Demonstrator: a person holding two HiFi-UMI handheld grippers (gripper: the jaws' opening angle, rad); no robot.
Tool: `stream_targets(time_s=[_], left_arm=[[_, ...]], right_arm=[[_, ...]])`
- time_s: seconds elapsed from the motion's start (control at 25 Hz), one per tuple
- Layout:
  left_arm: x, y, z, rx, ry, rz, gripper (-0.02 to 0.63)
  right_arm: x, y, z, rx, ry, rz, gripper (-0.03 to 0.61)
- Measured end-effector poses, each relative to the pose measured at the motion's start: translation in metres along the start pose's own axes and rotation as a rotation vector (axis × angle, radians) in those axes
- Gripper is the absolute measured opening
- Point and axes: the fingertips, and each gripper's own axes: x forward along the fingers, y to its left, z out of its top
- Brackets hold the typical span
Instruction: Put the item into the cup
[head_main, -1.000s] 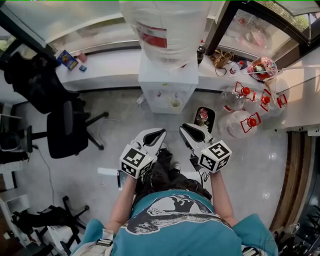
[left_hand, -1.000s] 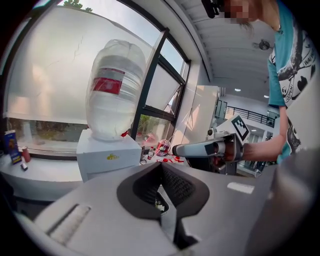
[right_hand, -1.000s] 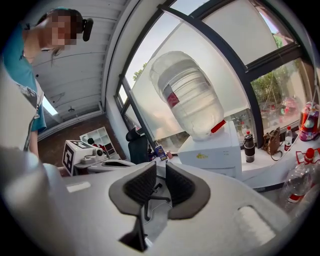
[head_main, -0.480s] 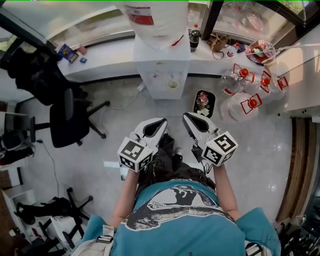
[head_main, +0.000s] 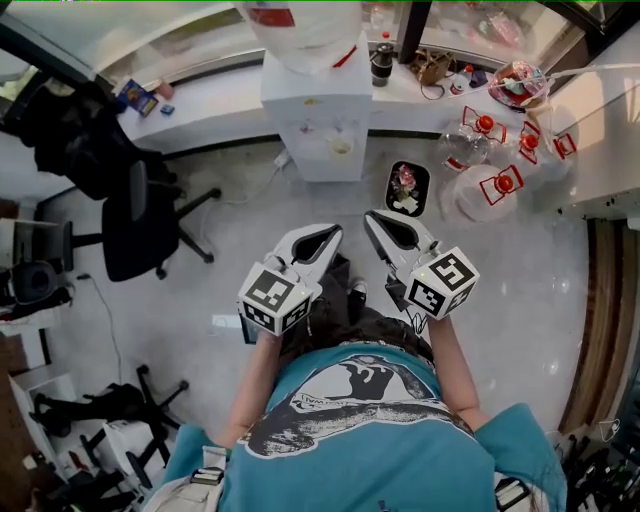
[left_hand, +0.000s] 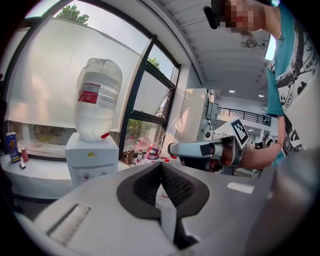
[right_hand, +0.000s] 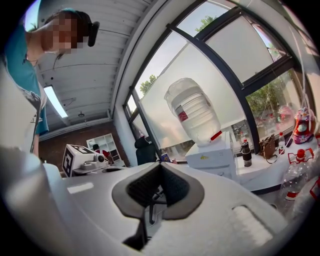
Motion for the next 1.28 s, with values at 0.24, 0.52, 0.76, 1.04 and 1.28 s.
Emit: stream_targets(time_s=[0.24, 0.52, 0.76, 1.04, 1.28], left_arm=[[-0.005, -0.013, -0.001, 0.014, -0.006, 0.000, 0.000], [-0.012, -0.020, 0.001, 0.032, -0.011, 0.000, 0.000], [-0.015, -0.023, 0.005, 0.053, -0.020, -0.006, 0.000], [-0.017, -0.028, 0.005, 0.060, -0.023, -0.011, 0.000], [-0.021, -0.034, 0.000, 0.063, -0.016, -0.012, 0.000]], right_arm=[[-0.010, 0.004, 0.000, -0.027, 0.004, -0.019, 0.000], [-0.013, 0.012, -0.004, -0.051, 0.012, -0.020, 0.000], [-0.015, 0.019, -0.011, -0.074, 0.022, -0.029, 0.000], [-0.018, 0.022, -0.016, -0.081, 0.037, -0.038, 0.000], [-0.022, 0.028, -0.021, -0.084, 0.041, -0.038, 0.000]])
